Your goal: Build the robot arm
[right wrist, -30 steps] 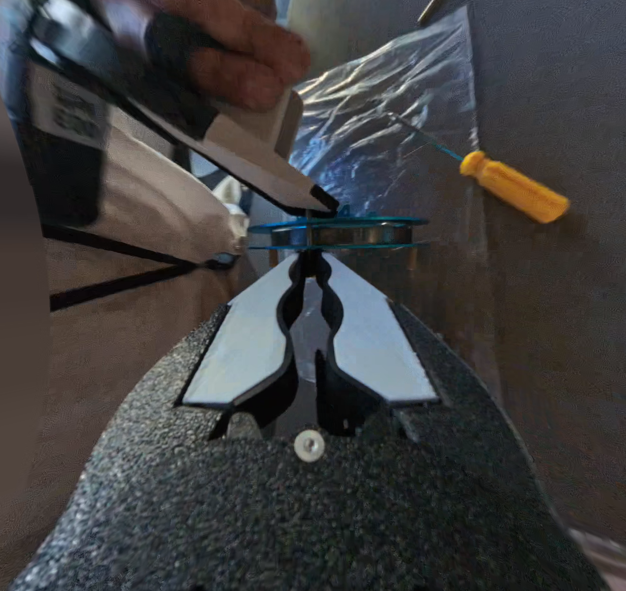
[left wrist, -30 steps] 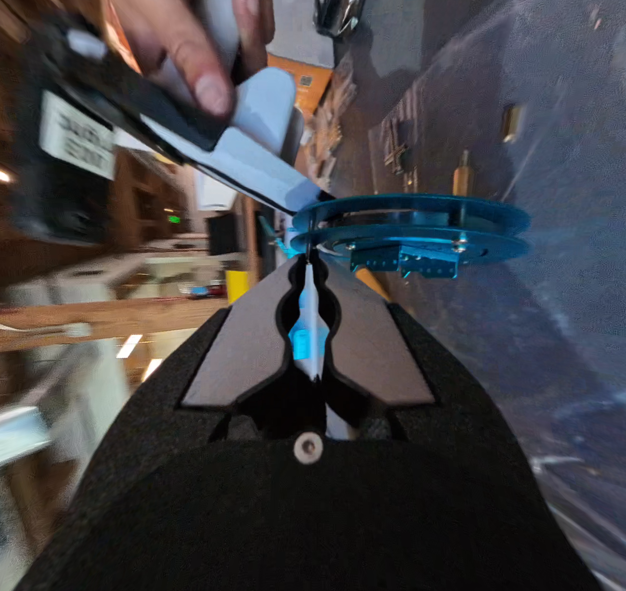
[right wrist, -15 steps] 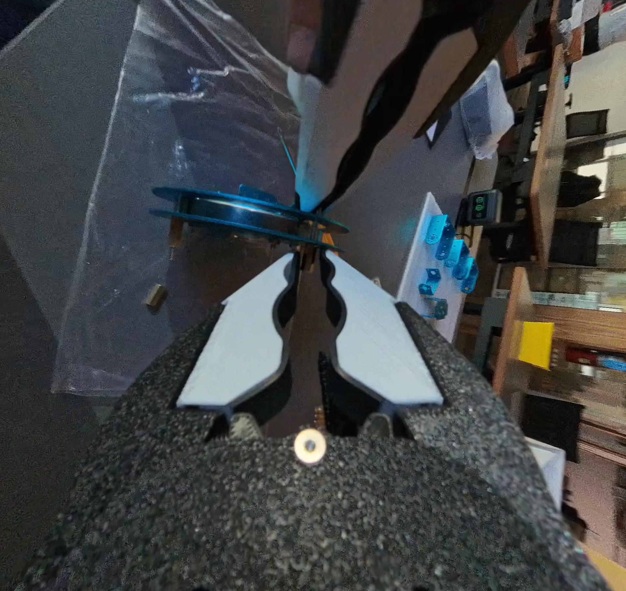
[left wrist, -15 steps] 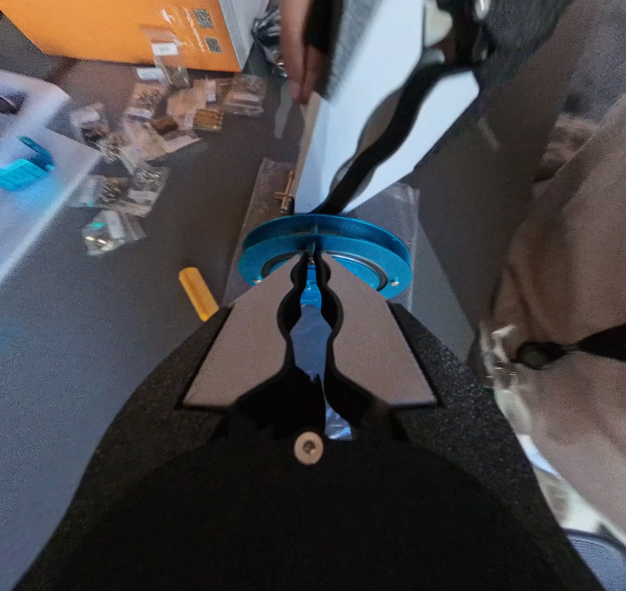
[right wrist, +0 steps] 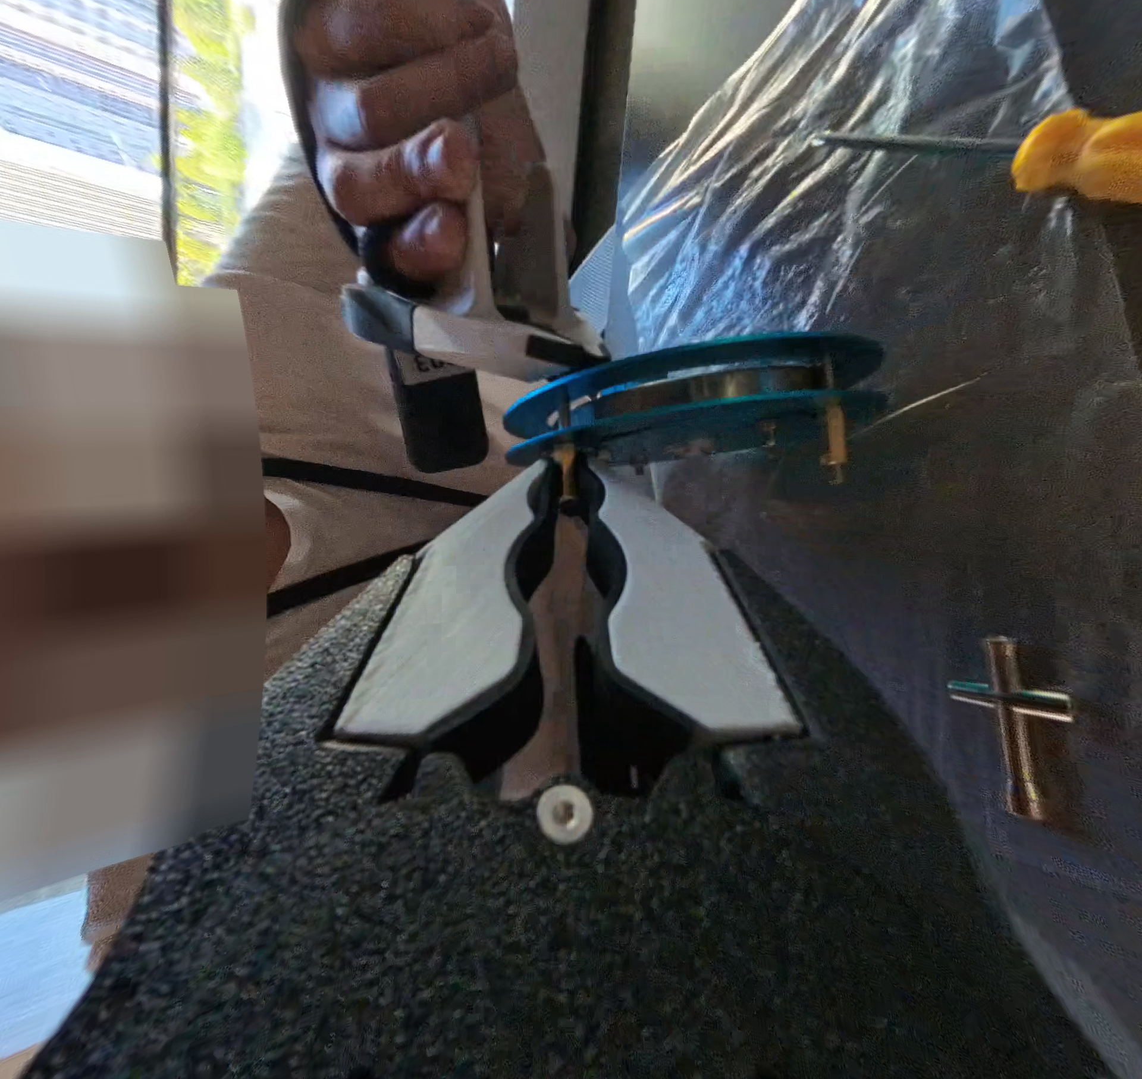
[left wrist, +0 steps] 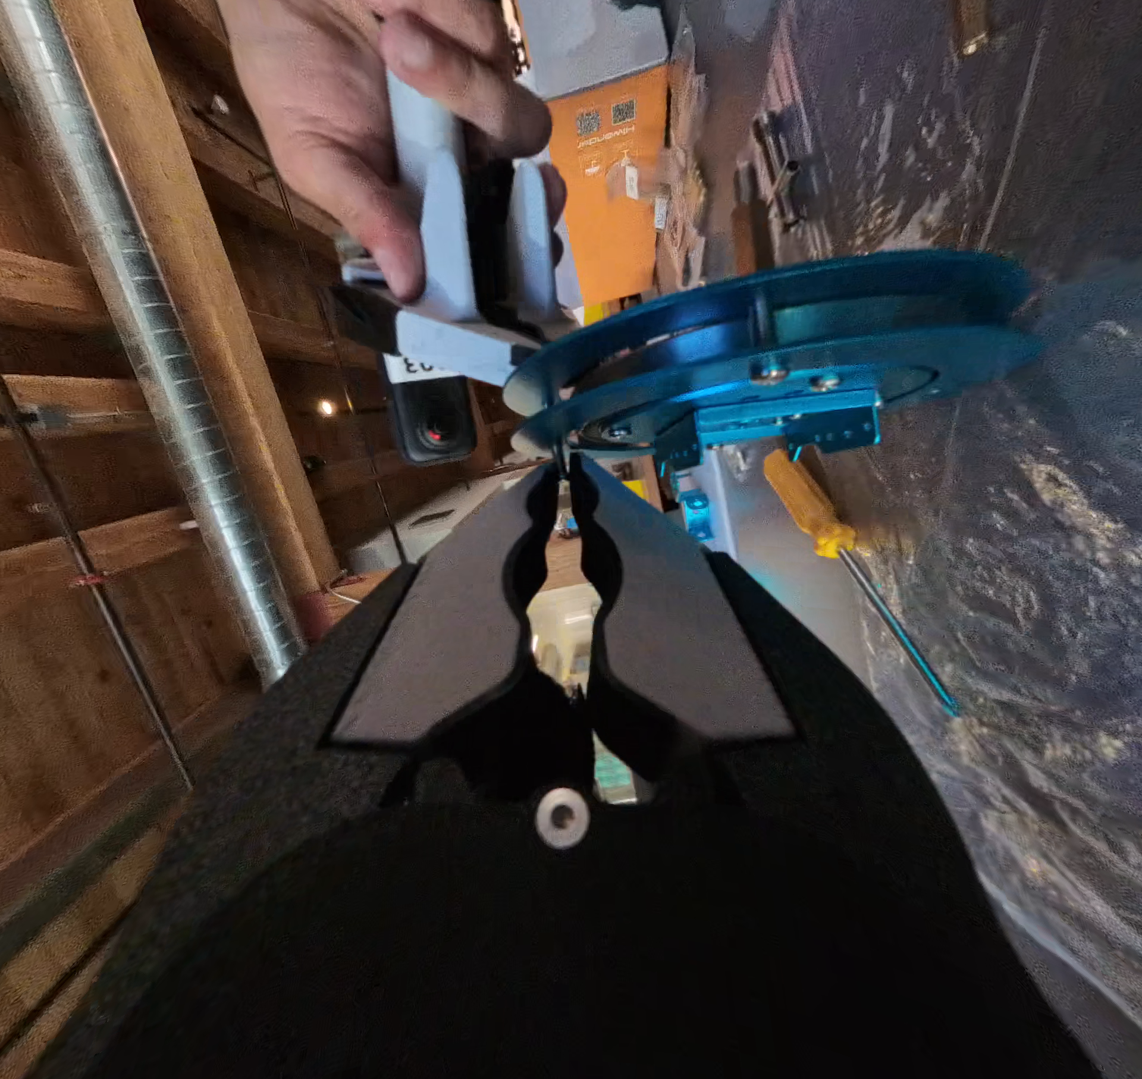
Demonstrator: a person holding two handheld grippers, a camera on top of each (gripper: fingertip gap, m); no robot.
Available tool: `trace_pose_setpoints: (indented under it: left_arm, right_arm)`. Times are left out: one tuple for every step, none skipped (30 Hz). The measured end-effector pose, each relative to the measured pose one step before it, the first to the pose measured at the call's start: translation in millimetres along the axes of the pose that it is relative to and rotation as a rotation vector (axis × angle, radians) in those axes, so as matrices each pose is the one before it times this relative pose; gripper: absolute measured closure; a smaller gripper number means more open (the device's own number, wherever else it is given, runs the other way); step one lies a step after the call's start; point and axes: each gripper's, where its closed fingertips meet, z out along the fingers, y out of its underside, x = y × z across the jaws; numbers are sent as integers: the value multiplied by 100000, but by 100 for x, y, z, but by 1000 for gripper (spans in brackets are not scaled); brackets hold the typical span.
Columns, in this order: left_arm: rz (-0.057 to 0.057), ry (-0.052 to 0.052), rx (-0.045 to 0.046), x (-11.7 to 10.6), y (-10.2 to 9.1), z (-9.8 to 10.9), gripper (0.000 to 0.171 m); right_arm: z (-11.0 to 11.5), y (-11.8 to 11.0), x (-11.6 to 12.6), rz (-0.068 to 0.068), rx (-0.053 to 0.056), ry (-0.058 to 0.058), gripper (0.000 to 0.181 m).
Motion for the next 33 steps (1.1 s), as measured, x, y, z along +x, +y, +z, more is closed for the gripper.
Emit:
trace_pose_setpoints:
  left_arm:
    - [-9246, 4453, 344, 112, 219, 156, 169]
    - [-12846, 6773, 1516, 110, -4, 64, 169]
    - [-13095, 7014, 1044, 56, -7, 43, 169]
    - [-13957, 8234, 524, 59, 12, 13, 168]
    - [-15207, 10594, 436, 192, 13, -12, 168]
    - [-15714, 11854, 331, 266, -29, -85, 168]
    - [-15059, 12036, 564, 363, -95, -159, 168]
    - [-13959, 11789, -67, 452, -27, -100, 168]
    - [-12087, 11049, 461, 441, -138, -147, 168]
    - [-10921, 9450, 620, 317, -115, -111, 168]
    - [-10281, 8515, -374, 286, 29, 9, 168]
    - [-8527, 7075, 713, 193, -105, 22, 168]
    - [-6217, 4547, 669, 17, -63, 76, 168]
    - [-3289, 3270, 90, 42, -9, 32, 168]
    - [-394, 828, 105, -30, -36, -12, 169]
    - [4899, -3177, 62, -159, -25, 27, 169]
    - [12113, -7828, -1003, -200, 34, 40, 169]
    - [18807, -12666, -2639, -288, 99, 58, 169]
    - [23122, -16882, -3804, -454, 104, 91, 169]
    - [24359, -18309, -2929, -331, -86, 57, 169]
    - [21101, -14574, -1176, 174, -289, 2, 170]
    - [19506, -12538, -656, 226, -279, -87, 171]
    - [12746, -8590, -1868, 226, 35, 46, 171]
    - [3351, -4332, -1356, 40, 215, 70, 170]
    - [-1140, -632, -483, -48, 256, 102, 170]
    - [-3299, 1309, -1368, -59, 332, 192, 171]
    - [-4170, 1646, -850, -138, 271, 190, 170]
    - [-5891, 3078, 394, -151, 115, 118, 170]
    - [-8531, 5571, 1509, -89, -44, 28, 170]
    - [-10957, 7025, 1771, -127, -151, -44, 169]
    - [-10808, 6927, 2187, -174, -253, -98, 168]
    - [-8886, 6358, 1400, -148, -166, -66, 168]
    - [-7645, 5682, 1098, -130, -91, -12, 169]
  right_arm:
    - [-81, -273, 188, -1031, 1224, 62, 178]
    - [-57, -98, 182, -6438, -411, 5372, 178]
    - [-26, -43, 333, -10823, -744, 10132, 177]
    - [-81, -128, 718, -13862, -337, 14815, 177]
    - [-168, -193, 567, -15285, -296, 15677, 176]
    - [-210, -167, 417, -14016, -687, 15095, 170]
    - [-252, -235, 394, -13167, -837, 14787, 164]
    - [-272, -363, 87, -12765, -89, 12352, 163]
    - [-161, -263, -9, -11882, -577, 10516, 161]
    - [42, 22, -59, -10445, -2784, 8779, 162]
    - [113, -10, -67, -9589, -1789, 7668, 162]
    - [188, 172, -230, -8499, -2283, 5260, 168]
    - [231, 219, -178, -6567, -2569, 3843, 171]
    - [40, 25, 325, -5818, -1101, 5545, 174]
    - [35, 110, 124, -2356, -1441, 1668, 175]
    - [40, 145, 67, 4114, -1743, -2868, 175]
    - [-84, -27, -192, 10718, 664, -9439, 176]
    - [-183, -99, -273, 14999, 2855, -14093, 176]
    - [-157, -63, 81, 17975, 3518, -14266, 177]
    - [-268, -88, -251, 21513, 2453, -19464, 178]
    - [-375, 95, -995, 25179, -294, -25328, 178]
    - [-211, 67, -671, 18623, 686, -20975, 178]
    - [172, 185, 3, 11929, 484, -12391, 178]
    - [167, 11, -24, 7967, 1172, -9112, 177]
    - [-84, -255, 129, 1420, 1419, -2500, 178]
    - [-114, -339, 222, -3654, 1259, 2743, 178]
    - [-122, -254, 209, -7588, 710, 5905, 177]
    - [-91, -149, 192, -11325, 140, 8239, 177]
    - [-50, 65, 156, -12332, -1026, 9519, 177]
    - [-58, 12, 345, -11903, -659, 11449, 176]
    - [-153, -139, 272, -11118, -6, 11383, 173]
    - [-184, -149, 74, -11878, -278, 10082, 171]
    - [-93, 31, 5, -12689, -1266, 9080, 169]
